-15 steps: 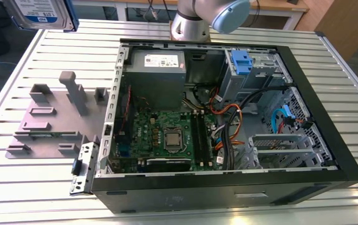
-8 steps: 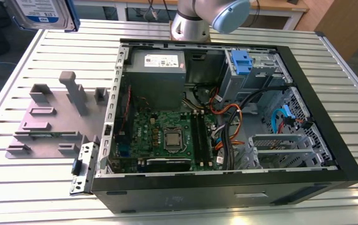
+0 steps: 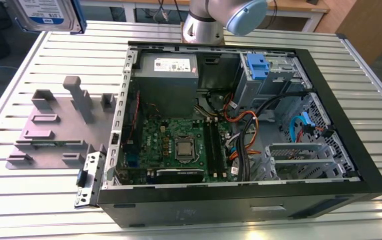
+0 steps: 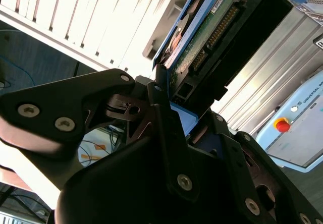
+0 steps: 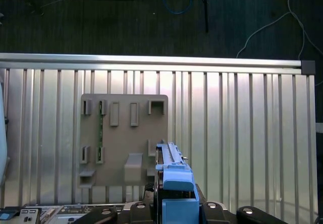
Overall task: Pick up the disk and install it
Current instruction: 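Pick up the disk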
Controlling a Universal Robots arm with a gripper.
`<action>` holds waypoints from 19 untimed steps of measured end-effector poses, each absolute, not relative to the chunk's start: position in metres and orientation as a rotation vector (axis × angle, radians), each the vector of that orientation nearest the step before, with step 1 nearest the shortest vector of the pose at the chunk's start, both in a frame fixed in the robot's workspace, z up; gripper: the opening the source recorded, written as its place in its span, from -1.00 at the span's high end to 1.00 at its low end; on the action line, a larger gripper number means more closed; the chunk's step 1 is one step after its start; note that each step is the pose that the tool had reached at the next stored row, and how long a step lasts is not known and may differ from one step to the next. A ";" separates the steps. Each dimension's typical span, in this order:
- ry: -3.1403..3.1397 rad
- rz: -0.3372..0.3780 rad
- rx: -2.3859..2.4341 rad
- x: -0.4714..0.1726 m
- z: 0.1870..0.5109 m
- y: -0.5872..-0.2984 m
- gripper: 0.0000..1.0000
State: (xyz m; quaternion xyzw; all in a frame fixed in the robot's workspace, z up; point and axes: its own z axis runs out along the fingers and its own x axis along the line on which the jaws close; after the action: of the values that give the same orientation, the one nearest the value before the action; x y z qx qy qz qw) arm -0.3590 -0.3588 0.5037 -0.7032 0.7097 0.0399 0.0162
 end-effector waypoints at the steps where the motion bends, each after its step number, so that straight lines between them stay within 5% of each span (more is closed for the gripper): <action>1: 2.207 0.124 -2.187 -0.359 0.504 -0.359 0.26; 19: 2.207 0.124 -2.187 -0.354 0.504 -0.359 0.26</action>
State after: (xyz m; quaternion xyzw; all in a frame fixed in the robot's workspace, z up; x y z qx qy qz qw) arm -0.3544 -0.3589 0.5036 -0.7032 0.7097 0.0398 0.0163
